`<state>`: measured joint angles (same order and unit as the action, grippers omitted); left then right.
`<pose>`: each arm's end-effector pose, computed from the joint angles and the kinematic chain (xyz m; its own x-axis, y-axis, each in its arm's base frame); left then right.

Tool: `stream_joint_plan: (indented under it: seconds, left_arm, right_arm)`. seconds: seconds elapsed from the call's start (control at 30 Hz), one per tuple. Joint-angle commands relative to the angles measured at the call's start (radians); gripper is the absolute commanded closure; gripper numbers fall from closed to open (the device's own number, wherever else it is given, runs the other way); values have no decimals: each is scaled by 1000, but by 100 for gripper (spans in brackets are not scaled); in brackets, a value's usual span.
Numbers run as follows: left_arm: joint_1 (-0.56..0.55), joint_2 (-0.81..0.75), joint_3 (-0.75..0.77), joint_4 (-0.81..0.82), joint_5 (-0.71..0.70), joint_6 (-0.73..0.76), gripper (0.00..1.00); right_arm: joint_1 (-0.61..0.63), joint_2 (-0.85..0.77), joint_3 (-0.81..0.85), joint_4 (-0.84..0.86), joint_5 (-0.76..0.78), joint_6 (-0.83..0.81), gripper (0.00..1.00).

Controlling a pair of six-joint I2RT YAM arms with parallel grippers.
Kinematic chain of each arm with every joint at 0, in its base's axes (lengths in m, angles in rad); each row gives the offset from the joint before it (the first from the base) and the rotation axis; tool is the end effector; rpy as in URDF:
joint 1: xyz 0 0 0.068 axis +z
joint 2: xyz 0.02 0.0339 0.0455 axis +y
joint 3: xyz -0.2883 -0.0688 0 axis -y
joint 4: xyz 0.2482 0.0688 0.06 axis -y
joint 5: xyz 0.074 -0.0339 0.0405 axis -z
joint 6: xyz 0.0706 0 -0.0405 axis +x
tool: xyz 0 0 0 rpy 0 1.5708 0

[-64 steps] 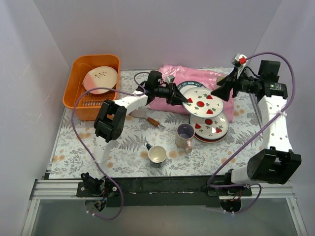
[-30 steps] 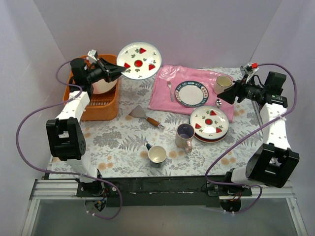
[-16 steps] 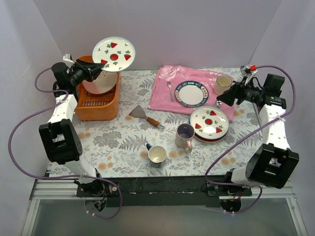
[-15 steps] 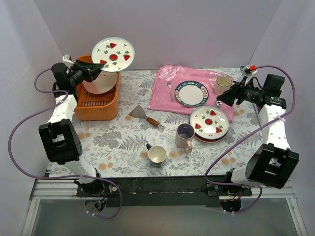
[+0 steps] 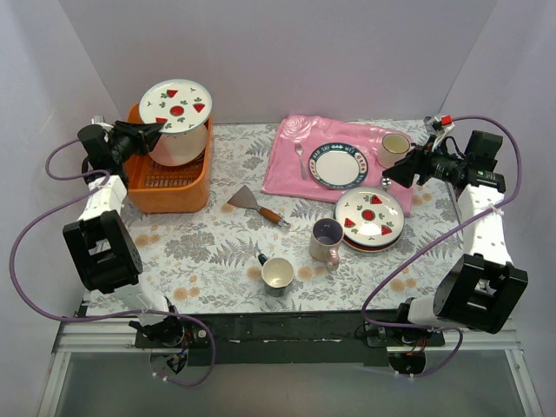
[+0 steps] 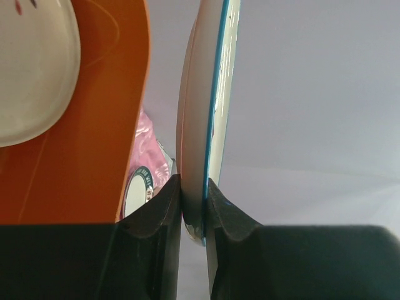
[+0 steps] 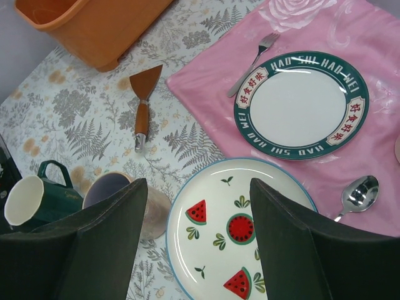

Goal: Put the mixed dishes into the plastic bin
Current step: Place the plate in the plastic bin.

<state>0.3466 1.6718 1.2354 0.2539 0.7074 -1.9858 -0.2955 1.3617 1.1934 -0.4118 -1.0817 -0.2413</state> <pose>0.4152 0.1012 0.3266 -0.2449 -0.8280 0.5044 -0.2945 -0.4322 -0.8524 0.3095 -0.0291 0.3544 -0.3731 -0.0038 -0.9278 -0.6783 0.6834 0.2700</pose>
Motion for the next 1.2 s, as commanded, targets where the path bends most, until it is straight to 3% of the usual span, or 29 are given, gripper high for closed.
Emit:
stream_joint_plan:
  seconds: [0.0,1.17]
  left_arm:
    - [25,-103,1,94,-8,-44,100]
    - [109,-37,12,53,-40,1,100]
  right_arm:
    - [-7,-30,-5,13,-7,-19,26]
    - [-7,-55,-46,-1,-9,-56,25]
